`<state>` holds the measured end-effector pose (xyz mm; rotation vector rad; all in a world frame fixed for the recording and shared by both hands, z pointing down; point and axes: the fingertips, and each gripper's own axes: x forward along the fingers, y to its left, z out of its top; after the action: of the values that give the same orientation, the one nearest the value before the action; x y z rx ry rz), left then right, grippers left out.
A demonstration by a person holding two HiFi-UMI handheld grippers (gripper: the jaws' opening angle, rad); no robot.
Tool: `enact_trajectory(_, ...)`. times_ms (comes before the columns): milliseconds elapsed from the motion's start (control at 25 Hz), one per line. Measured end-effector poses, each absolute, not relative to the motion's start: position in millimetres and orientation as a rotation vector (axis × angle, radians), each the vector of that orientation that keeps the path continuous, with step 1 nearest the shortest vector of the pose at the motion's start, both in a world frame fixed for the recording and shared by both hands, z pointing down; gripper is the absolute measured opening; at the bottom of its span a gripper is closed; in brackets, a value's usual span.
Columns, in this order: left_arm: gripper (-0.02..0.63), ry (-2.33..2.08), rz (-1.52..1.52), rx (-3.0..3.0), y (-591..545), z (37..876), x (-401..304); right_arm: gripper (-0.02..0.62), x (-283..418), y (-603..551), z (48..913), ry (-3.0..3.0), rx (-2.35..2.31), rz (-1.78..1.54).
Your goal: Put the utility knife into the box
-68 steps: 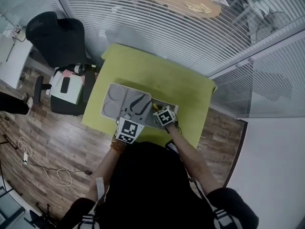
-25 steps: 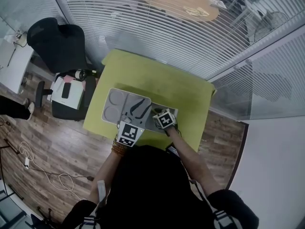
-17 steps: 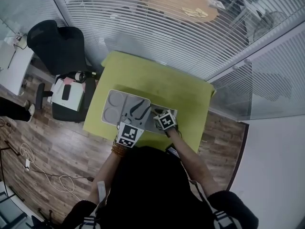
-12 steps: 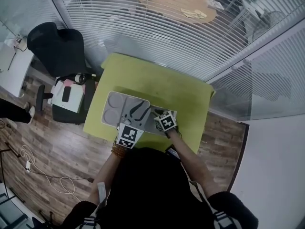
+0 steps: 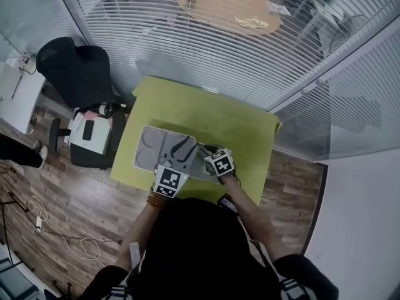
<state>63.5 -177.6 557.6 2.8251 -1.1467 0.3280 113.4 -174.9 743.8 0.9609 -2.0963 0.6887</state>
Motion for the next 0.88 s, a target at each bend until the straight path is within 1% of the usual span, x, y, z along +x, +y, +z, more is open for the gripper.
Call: enact_trajectory(880,0.14,-1.161,0.281,2.878,-198.0,530.1,74.4,0.092,107.8,-207.5,649.9,-2.282,1.143,0.563)
